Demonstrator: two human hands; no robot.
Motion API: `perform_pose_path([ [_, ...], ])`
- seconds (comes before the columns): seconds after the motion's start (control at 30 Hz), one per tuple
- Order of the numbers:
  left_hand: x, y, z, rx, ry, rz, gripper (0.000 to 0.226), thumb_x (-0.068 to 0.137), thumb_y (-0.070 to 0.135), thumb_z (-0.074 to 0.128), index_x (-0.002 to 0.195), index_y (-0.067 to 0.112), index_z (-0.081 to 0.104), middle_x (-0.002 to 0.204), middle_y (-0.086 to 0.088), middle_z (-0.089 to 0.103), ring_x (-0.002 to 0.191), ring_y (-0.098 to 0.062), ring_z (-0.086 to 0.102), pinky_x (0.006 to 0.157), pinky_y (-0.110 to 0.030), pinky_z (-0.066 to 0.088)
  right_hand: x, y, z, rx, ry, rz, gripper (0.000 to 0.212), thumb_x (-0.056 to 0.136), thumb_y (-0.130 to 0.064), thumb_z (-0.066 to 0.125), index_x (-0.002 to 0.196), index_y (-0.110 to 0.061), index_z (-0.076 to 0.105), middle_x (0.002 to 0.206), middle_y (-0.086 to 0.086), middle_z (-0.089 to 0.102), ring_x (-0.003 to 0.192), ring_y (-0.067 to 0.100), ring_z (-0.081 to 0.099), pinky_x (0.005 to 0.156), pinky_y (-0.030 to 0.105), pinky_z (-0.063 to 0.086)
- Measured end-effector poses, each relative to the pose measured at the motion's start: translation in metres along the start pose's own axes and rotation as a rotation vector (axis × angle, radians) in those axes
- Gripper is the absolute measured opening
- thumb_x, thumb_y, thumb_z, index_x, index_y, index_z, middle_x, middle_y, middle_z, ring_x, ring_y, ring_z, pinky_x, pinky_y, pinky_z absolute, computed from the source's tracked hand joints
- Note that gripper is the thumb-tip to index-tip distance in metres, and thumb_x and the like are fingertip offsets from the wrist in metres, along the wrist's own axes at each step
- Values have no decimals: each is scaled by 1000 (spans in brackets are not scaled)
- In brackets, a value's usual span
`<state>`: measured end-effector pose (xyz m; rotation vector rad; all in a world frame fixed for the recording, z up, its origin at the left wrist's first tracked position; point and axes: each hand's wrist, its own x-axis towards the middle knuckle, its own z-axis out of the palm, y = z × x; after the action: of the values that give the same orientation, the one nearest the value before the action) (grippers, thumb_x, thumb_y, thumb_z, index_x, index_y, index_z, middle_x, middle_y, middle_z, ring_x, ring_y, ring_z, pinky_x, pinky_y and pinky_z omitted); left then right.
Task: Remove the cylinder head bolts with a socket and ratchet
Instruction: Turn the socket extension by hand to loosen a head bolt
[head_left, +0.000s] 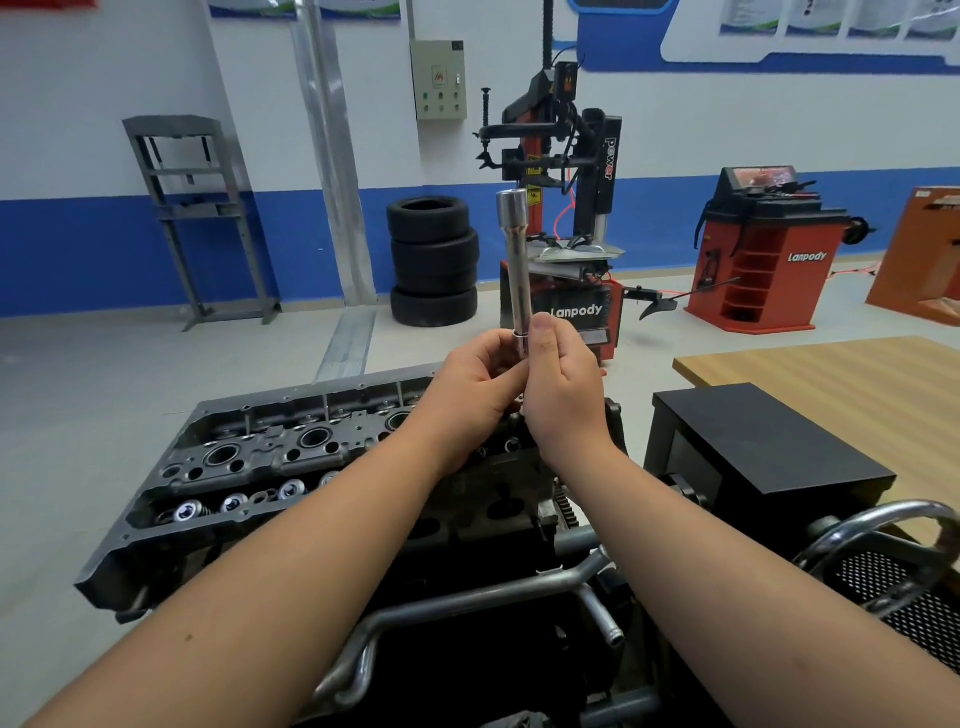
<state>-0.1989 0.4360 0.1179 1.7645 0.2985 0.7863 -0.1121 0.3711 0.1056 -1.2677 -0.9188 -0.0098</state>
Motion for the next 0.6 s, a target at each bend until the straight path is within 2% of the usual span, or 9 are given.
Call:
perform_pose_path([
  [0.1,1,1,1,80,24,20,13,99,30,67,110,24,69,98,-1,75,94,-20,73,87,-48,61,1,1,0,32,55,42,33,100,-50,35,98,-29,61,85,-16,64,82,-8,59,72,10,43],
  [0.2,0,2,2,133,59,46,14,98,30,69,110,22,69,98,-3,75,86,-16,70,85,-51,60,1,-1,0,44,85,55,40,95,-61,30,94,-33,59,83,-18,64,83,-8,60,71,9,44],
  [0.3,2,8,4,116,86,78,11,98,27,70,107,20,70,96,-3,76,93,-24,73,86,-49,61,1,-1,-1,42,74,53,48,93,-67,26,91,-31,57,85,-10,65,83,-1,61,73,16,47],
  [0.33,4,11,4,103,103,93,10,98,27,70,105,20,70,95,-4,76,93,-26,73,85,-48,62,1,-2,-2,41,68,52,47,95,-65,26,92,-30,58,87,-9,64,83,-3,61,71,13,46],
  [0.47,16,30,-1,127,166,177,3,97,28,71,97,25,69,86,7,75,82,-10,73,73,-28,61,1,-2,-3,25,52,82,46,104,-54,27,100,-23,60,92,-10,64,83,-15,56,68,2,40],
  [0.53,19,36,-4,146,171,194,2,97,27,70,96,26,68,85,11,74,82,-6,73,69,-18,57,2,-2,-4,3,54,97,47,105,-54,26,99,-21,59,90,-8,64,82,-12,56,65,3,40],
  [0.6,18,38,-5,165,167,189,3,97,27,70,95,26,68,84,11,74,81,-6,73,69,-18,57,1,-2,-3,-11,56,104,45,105,-53,26,96,-24,59,89,-8,64,81,-9,58,66,8,42],
])
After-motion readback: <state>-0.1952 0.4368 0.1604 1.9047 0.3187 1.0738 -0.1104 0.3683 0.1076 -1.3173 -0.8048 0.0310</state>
